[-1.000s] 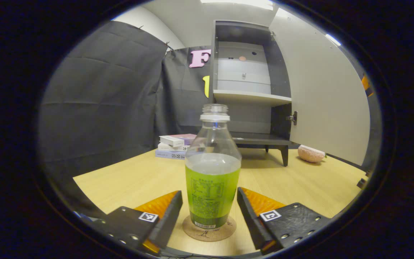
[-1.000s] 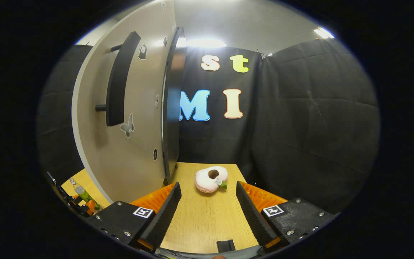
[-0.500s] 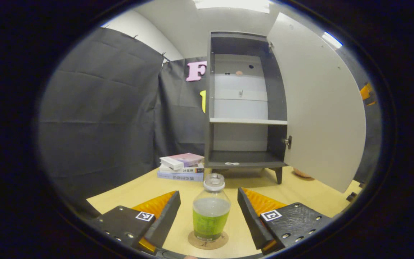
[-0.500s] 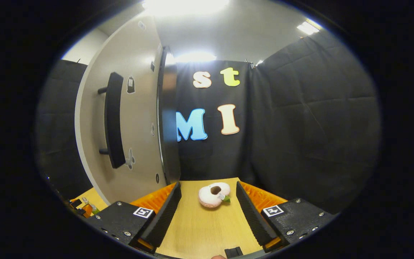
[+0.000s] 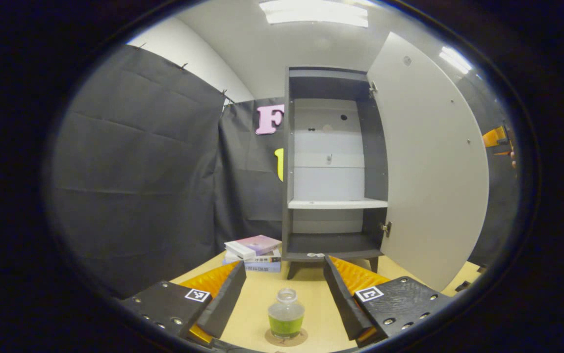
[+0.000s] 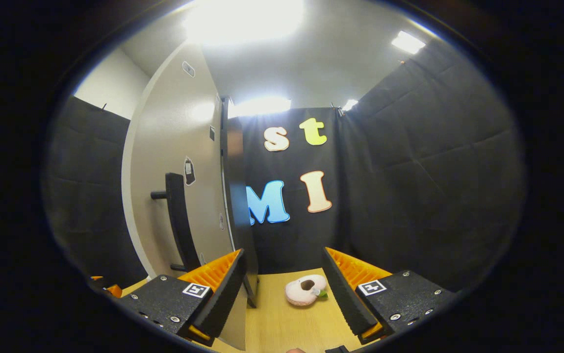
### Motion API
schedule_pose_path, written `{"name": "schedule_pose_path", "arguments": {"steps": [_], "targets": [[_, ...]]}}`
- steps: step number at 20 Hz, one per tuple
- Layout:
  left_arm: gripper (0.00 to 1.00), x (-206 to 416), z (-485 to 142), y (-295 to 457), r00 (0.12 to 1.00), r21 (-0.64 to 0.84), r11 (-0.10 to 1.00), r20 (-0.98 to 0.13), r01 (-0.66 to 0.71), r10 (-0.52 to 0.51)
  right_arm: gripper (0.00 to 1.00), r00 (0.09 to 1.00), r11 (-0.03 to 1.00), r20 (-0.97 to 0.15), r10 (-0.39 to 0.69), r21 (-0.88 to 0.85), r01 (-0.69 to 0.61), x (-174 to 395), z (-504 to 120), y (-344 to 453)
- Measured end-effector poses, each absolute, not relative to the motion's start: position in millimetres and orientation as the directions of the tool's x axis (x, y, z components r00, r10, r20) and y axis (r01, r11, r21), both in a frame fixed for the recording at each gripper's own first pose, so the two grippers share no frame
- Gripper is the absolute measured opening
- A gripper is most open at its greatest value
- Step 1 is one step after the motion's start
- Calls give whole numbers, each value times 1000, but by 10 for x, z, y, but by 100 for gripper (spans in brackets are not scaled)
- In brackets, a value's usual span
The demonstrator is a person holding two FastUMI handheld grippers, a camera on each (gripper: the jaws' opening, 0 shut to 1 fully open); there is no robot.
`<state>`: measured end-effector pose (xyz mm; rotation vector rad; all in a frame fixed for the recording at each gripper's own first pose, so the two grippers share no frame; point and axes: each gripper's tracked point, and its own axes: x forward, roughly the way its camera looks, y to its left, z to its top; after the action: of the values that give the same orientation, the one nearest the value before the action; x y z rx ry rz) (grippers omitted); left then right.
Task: Open the cabinet door with the right hand, grasp the bottle in the cabinet with the left hand and place it on the coaster, then close the cabinet door with the right hand.
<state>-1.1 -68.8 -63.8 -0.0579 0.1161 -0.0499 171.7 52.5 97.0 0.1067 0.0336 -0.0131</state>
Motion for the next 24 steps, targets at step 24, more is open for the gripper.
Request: {"name": "schedule_pose_path", "arguments": {"steps": [24], "targets": [[92,515,-519,752,994,-70,993,-61,92,-96,91,998,998,-17,-57,3,57,1525,1147,1883]]}}
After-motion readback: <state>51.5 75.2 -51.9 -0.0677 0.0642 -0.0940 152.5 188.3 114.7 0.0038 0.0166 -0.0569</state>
